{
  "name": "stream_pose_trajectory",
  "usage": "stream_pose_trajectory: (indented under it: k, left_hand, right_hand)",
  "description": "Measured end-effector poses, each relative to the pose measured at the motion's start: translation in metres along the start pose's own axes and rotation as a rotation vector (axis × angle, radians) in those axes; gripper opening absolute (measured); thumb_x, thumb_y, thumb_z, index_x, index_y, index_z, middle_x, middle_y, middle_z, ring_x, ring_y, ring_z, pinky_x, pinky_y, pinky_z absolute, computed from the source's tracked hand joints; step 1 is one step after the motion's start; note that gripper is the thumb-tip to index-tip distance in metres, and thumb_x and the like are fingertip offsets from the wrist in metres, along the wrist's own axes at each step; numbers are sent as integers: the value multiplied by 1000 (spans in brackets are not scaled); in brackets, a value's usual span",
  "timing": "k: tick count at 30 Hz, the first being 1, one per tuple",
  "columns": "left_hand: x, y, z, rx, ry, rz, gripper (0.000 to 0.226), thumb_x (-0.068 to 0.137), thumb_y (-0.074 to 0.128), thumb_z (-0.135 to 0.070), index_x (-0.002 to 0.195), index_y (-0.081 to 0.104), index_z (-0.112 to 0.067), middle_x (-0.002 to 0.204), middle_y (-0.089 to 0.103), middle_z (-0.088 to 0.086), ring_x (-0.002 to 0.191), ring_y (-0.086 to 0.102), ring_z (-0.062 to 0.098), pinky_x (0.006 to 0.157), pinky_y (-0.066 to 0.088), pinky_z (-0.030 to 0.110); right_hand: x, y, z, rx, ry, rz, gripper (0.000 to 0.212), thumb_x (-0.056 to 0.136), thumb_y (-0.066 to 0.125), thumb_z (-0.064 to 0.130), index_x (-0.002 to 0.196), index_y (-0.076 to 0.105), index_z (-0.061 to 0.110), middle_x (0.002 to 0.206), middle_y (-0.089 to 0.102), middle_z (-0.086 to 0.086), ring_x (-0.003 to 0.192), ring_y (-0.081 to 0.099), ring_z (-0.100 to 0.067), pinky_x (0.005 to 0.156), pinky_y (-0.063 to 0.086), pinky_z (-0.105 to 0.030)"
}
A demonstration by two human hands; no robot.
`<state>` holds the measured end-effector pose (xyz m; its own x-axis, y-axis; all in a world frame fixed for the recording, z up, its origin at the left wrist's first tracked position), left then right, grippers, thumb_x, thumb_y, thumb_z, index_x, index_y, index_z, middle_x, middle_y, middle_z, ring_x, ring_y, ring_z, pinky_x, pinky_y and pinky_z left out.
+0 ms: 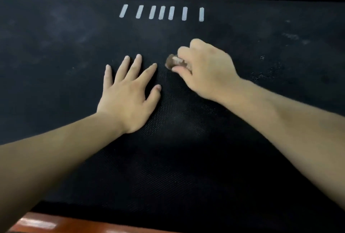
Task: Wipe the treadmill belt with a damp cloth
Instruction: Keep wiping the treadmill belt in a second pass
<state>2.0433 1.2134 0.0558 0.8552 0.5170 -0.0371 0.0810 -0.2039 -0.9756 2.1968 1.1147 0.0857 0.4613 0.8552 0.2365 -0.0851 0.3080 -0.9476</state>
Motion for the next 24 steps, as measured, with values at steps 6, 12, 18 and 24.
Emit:
stream_pose_trajectory:
  k: [6,12,18,24]
  left_hand:
    - [27,-11,-13,-60,-22,3,59,102,27,-56,149,40,-23,165,23,14,156,6,31,126,0,50]
    - [32,10,-24,58,20,-26,67,98,12,-59,161,13,-35,170,2,13,157,-7,32,125,-7,52]
    - [32,7,-24,49,17,-39,70,96,9,-69,160,11,-39,171,1,9,157,-9,28,126,-5,51]
    - [32,8,-24,39,28,-70,72,96,10,-70,160,15,-38,171,5,10,157,-6,30,126,-2,53]
  right_hand:
    - [39,-8,-47,-45,289,-118,25,94,57,46,101,58,22,97,52,-4,85,55,-25,67,42,-36]
    - [53,-14,-77,-16,288,-96,27,91,60,48,97,60,22,95,59,-5,87,58,-27,70,47,-38]
    - [64,2,-59,6,158,-45,26,91,61,47,89,56,22,91,52,-3,79,49,-24,67,40,-35]
    - [101,-11,-111,-56,451,-213,25,91,60,45,98,63,21,97,63,-3,93,61,-29,72,45,-36]
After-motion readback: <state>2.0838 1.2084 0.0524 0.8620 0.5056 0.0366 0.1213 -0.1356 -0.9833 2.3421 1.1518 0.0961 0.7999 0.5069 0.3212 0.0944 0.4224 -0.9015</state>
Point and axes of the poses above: each hand's wrist, its own x-axis towards the middle knuckle, its own y-axis out of the palm, z = x × y, the point moved 6 cm from there along x, towards the middle knuckle
